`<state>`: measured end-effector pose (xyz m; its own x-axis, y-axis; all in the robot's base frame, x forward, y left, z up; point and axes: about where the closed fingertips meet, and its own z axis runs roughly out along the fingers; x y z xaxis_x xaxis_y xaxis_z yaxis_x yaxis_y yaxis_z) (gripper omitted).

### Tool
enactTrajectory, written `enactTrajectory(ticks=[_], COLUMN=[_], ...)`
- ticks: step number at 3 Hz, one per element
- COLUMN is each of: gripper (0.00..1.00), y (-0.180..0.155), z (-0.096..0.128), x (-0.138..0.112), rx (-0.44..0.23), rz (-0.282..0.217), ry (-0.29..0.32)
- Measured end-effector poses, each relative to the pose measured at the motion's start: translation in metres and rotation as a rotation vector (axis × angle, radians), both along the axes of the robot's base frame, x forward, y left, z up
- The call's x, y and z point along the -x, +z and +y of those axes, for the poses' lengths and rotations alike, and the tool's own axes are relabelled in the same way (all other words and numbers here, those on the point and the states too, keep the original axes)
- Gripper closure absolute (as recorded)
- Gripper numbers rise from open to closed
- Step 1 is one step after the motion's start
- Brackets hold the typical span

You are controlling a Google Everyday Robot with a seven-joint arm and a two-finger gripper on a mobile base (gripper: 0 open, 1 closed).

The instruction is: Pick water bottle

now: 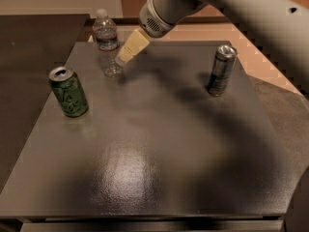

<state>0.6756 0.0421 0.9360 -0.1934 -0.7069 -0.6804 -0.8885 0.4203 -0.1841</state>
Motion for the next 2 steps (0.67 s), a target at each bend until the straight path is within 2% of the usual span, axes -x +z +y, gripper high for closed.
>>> enactTrajectory(ticks=[2], gripper=[0.00], y=[0.000], z=[0.041], x=[-0.021], rx=[-0.100], rz=[-0.005], ry=[0.016])
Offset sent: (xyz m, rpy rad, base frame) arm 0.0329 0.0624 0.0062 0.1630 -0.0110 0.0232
